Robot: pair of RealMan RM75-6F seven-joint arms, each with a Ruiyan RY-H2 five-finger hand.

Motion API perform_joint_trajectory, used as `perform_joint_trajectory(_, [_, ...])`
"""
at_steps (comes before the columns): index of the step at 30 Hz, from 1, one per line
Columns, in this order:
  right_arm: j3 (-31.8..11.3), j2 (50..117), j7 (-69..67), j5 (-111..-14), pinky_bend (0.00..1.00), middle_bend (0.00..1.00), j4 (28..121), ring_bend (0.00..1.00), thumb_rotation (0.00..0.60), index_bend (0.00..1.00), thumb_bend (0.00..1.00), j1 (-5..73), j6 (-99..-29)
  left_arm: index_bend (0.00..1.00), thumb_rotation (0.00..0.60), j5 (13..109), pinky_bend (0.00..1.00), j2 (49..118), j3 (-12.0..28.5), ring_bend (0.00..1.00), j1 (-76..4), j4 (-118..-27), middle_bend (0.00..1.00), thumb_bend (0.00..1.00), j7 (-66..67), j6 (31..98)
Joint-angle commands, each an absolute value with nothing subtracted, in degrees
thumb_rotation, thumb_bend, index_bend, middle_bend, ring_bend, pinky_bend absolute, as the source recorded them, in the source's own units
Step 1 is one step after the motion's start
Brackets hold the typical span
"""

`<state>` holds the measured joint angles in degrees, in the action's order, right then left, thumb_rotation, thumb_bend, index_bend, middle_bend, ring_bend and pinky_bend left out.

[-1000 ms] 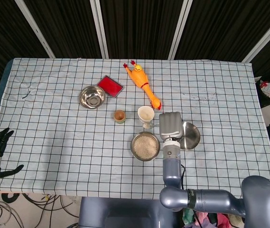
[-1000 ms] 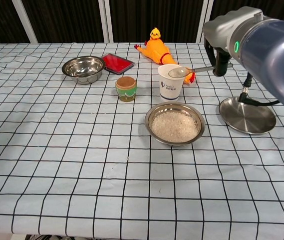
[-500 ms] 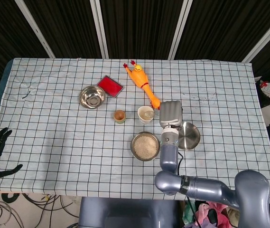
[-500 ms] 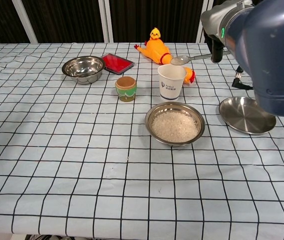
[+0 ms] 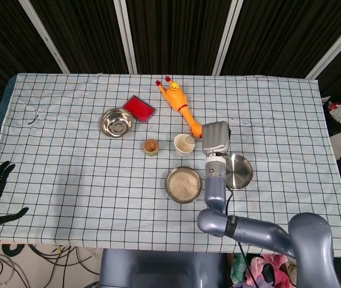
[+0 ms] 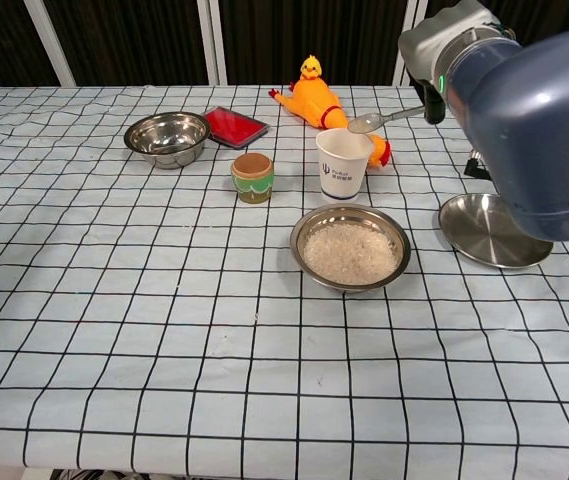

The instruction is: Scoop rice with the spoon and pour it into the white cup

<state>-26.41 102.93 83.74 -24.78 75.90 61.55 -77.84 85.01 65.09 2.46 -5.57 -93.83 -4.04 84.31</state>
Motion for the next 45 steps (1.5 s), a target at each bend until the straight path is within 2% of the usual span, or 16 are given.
perform_joint_trajectory(1, [-24.5, 103.27, 83.41, -26.45, 1.0, 1.0, 74.32, 1.0, 0.6, 0.65, 0.45, 61.84, -77.25, 0.0, 0.6, 84.94, 0.0, 65.1, 2.49, 0.0, -5.58, -93.85, 0.0, 0.02, -4.1, 84.27])
perform_joint_trajectory(11, [-19.74, 104.88, 83.05, -30.13, 1.0, 1.0, 69.51, 1.0, 0.6, 0.65, 0.45, 62.22, -75.6, 0.0, 0.6, 84.93, 0.0, 64.83, 2.53, 0.0, -5.58, -94.05, 0.0, 0.02, -4.76, 84.19])
perform_joint_trajectory(24, [-12.32, 106.58, 81.51, -40.68, 1.0, 1.0, 63.33, 1.0, 0.6, 0.65, 0.45, 62.3, -74.83, 0.0, 0.6, 84.8, 0.0, 64.55, 2.48, 0.0, -5.67, -94.53, 0.0, 0.02, -5.17, 83.73])
perform_joint_trajectory(32, [-7.84, 106.9, 79.4, -48.85, 1.0, 1.0, 59.52, 1.0, 0.6, 0.65, 0.45, 62.32, -73.81, 0.0, 0.6, 84.57, 0.0, 64.46, 2.66, 0.0, -5.71, -94.73, 0.0, 0.02, -5.45, 83.69])
perform_joint_trajectory(39, [-1.95, 106.47, 78.83, -58.67, 1.0, 1.0, 53.49, 1.0, 0.6, 0.65, 0.45, 63.04, -72.5, 0.0, 0.6, 84.54, 0.0, 64.32, 2.72, 0.0, -5.85, -94.8, 0.0, 0.02, -5.6, 83.45])
perform_joint_trajectory(45, [-1.0, 106.28, 77.67, -62.08, 1.0, 1.0, 51.26, 1.0, 0.6, 0.65, 0.45, 62.48, -71.73, 0.0, 0.6, 84.57, 0.0, 64.28, 2.72, 0.0, -5.94, -94.85, 0.0, 0.02, -5.66, 83.29])
